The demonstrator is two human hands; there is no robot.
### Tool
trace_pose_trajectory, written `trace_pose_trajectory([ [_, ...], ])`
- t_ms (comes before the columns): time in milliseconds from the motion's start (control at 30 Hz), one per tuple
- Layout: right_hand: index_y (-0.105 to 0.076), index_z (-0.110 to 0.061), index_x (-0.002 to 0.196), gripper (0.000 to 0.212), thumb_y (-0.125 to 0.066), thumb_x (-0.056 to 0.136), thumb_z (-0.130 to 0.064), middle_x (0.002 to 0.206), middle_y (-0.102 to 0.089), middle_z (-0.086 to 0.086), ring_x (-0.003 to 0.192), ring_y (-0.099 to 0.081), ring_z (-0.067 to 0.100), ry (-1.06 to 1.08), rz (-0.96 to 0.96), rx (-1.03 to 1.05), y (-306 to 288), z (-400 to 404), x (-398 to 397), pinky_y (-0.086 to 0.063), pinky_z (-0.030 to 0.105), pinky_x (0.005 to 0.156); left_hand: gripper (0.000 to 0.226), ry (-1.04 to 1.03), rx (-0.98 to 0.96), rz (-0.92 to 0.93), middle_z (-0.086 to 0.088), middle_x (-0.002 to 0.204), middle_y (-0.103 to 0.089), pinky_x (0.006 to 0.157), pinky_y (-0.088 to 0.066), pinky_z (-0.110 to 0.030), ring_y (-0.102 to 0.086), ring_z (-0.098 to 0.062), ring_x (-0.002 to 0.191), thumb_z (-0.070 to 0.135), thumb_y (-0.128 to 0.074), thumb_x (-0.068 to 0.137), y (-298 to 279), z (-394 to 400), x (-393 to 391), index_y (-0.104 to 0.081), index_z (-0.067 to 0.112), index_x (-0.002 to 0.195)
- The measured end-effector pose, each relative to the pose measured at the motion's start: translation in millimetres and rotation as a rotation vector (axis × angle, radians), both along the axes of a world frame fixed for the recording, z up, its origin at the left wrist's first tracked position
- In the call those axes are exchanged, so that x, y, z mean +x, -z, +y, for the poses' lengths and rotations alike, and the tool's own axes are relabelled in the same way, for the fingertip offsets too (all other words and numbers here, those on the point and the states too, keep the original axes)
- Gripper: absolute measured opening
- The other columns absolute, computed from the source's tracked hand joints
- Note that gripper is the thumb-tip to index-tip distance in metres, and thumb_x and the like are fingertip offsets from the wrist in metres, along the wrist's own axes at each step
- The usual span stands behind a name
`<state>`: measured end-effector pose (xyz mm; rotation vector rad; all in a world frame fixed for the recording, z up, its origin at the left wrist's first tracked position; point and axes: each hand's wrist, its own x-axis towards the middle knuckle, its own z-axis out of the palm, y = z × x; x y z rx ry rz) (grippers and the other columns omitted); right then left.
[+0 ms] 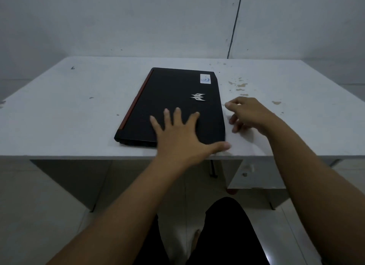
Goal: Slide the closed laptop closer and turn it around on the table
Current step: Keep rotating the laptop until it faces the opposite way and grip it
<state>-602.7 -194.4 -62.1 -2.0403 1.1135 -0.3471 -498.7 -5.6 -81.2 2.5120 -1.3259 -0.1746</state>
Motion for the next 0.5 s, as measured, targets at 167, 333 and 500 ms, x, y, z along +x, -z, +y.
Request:
trace_pose_trajectory([
  [167, -0.043, -0.030, 0.147, 0.054, -0.053, 0.099, -0.051, 0.126, -0.066, 0.009, 0.096, -0.069, 0.027, -0.064, -0.019, -0.126, 2, -39, 48, -0.056, 0.043, 0.083, 0.109, -0.046, 0.002, -0.086, -0.013, 0.172, -0.012, 0.114, 0.009, -0.072, 0.003, -0.043, 0.157, 0.095, -0.042, 0.065, 8, -33, -15, -0.028, 0.039, 0.158],
  [333, -0.036, -0.039, 0.156, 0.053, -0.038, 0.105, -0.052, 0.159, -0.040, 0.011, 0.144, -0.037, 0.032, -0.234, 0.205, -0.304, 16, -54, 74, -0.028, 0.039, 0.113, 0.101, -0.040, -0.085, -0.172, -0.014, 0.168, -0.024, 0.116, 0.003, -0.071, -0.010, -0.042, 0.156, 0.088, -0.039, 0.067, 14, -27, -16, -0.038, 0.038, 0.154],
  [500, -0.041, -0.040, 0.154, 0.047, -0.036, 0.107, -0.048, 0.153, -0.048, 0.008, 0.137, -0.046, 0.030, -0.199, 0.108, -0.323, 30, -51, 66, -0.035, 0.034, 0.105, 0.100, -0.023, -0.109, -0.162, -0.015, 0.164, -0.033, 0.117, -0.001, -0.070, -0.017, -0.044, 0.153, 0.086, -0.044, 0.061, 10, -28, -13, -0.046, 0.038, 0.149],
])
